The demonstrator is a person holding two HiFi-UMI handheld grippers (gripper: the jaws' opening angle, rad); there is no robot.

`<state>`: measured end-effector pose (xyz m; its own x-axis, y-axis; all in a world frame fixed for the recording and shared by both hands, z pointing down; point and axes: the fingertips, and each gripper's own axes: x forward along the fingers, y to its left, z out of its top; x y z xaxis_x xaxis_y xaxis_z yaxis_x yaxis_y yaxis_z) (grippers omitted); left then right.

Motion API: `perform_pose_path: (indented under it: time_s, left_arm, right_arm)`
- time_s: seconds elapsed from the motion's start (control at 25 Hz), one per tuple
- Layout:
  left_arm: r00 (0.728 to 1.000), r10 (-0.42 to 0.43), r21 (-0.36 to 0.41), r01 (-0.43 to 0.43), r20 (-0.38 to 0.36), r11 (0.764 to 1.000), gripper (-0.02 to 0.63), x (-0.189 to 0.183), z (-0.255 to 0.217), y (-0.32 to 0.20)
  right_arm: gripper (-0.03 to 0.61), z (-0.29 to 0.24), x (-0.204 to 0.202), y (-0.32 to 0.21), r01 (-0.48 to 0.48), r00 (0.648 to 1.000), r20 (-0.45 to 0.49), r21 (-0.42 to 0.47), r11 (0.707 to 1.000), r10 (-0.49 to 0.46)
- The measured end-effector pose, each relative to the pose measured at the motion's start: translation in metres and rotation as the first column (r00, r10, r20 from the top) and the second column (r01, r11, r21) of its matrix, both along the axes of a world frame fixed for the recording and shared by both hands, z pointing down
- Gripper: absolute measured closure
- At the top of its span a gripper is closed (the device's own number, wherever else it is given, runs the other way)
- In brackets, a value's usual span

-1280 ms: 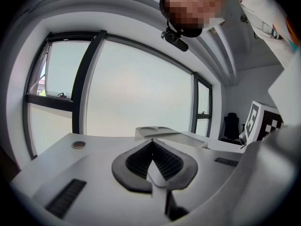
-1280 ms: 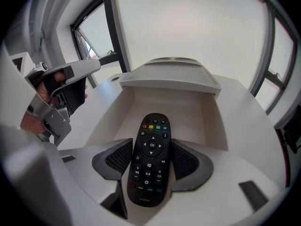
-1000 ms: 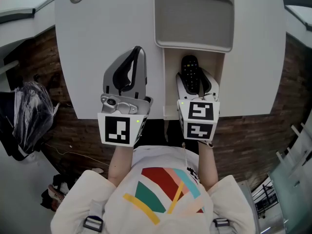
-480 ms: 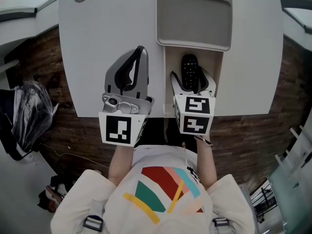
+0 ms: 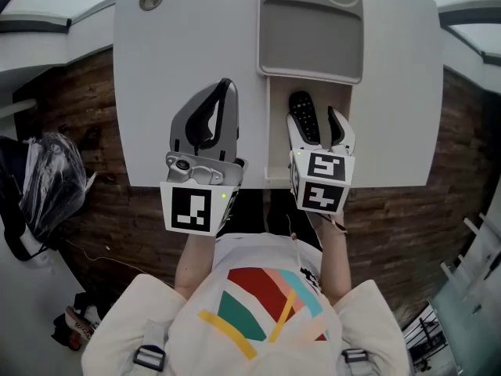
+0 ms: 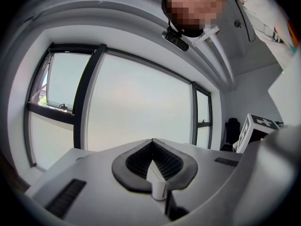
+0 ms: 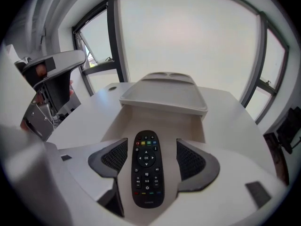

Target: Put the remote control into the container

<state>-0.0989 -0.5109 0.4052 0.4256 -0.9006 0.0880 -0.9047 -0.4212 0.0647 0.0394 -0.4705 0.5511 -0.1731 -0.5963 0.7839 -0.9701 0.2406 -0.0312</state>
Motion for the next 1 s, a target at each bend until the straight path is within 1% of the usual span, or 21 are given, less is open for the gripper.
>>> perform_pose_path:
  time_s: [0.16,0.2,0.24,0.32,0.4,0.44,0.48,0.52,0.56,0.6,0.68,0.76,0.84,0.88,0.92,1.0]
  left_arm:
    - [1.0,-0.001,0.058,0.001,-0.005,0.998,0.607,-0.003,-0.026,0.006]
    - [1.0,-0.003,0.074,0.004,-0.008,0.997,0.607,-0.004,-0.035,0.008]
    - [1.0,-0.004,0.091,0.005,-0.011,0.996,0.609,-0.004,-0.043,0.01]
    - [1.0,-0.003,0.123,0.004,-0.015,0.992,0.607,-0.003,-0.059,0.015]
    - [1.0,-0.001,0.151,0.003,-0.019,0.989,0.609,-0.001,-0.074,0.021]
    - [1.0,0.001,0.164,0.002,-0.018,0.986,0.607,-0.001,-0.081,0.024]
    - [1.0,0.003,0.178,0.0,-0.014,0.984,0.608,-0.001,-0.087,0.027]
    - [1.0,0.002,0.191,-0.001,-0.007,0.982,0.608,-0.002,-0.093,0.029]
    - [1.0,-0.001,0.204,0.001,-0.002,0.979,0.607,-0.003,-0.099,0.032]
    - [1.0,-0.007,0.218,0.007,0.0,0.976,0.608,-0.006,-0.106,0.033]
    - [1.0,-0.02,0.252,0.019,0.002,0.968,0.608,-0.011,-0.12,0.036]
    - [1.0,-0.029,0.288,0.027,0.002,0.957,0.608,-0.014,-0.135,0.037]
    - [0.999,-0.037,0.319,0.036,-0.005,0.947,0.608,-0.015,-0.15,0.04]
    - [0.999,-0.039,0.332,0.039,-0.008,0.943,0.608,-0.015,-0.156,0.041]
    - [0.999,-0.039,0.343,0.04,-0.01,0.939,0.608,-0.015,-0.162,0.043]
    - [0.999,-0.034,0.36,0.037,-0.014,0.932,0.607,-0.013,-0.173,0.046]
  right_arm:
    - [0.256,-0.037,-0.008,-0.004,0.011,0.997,0.069,0.084,0.996,-0.016]
    - [0.267,-0.048,-0.01,-0.005,0.012,0.996,0.084,0.105,0.994,-0.021]
    - [0.318,-0.059,-0.011,-0.006,0.008,0.996,0.087,0.129,0.992,-0.019]
    - [0.377,-0.079,-0.007,-0.008,-0.011,0.998,0.059,0.185,0.983,0.0]
    - [0.482,-0.099,0.001,-0.011,-0.032,0.999,0.009,0.251,0.967,0.031]
    - [0.548,-0.11,0.003,-0.012,-0.037,0.999,-0.006,0.285,0.958,0.041]
    - [0.577,-0.121,0.004,-0.012,-0.037,0.999,-0.002,0.315,0.948,0.039]
    - [0.578,-0.131,0.003,-0.012,-0.037,0.999,0.03,0.336,0.941,0.029]
    - [0.578,-0.141,0.0,-0.011,-0.047,0.996,0.091,0.347,0.937,0.016]
    - [0.578,-0.152,-0.002,-0.011,-0.071,0.985,0.174,0.352,0.933,0.009]
    - [0.577,-0.175,-0.002,-0.011,-0.136,0.94,0.341,0.366,0.921,0.004]
    - [0.577,-0.202,0.003,-0.011,-0.188,0.891,0.453,0.408,0.893,-0.02]
    - [0.578,-0.228,0.009,-0.011,-0.22,0.856,0.514,0.459,0.861,-0.055]
    - [0.577,-0.24,0.012,-0.009,-0.232,0.85,0.523,0.484,0.844,-0.066]
    - [0.577,-0.252,0.016,-0.007,-0.239,0.852,0.518,0.511,0.826,-0.074]
    - [0.578,-0.274,0.02,-0.002,-0.237,0.868,0.488,0.569,0.787,-0.092]
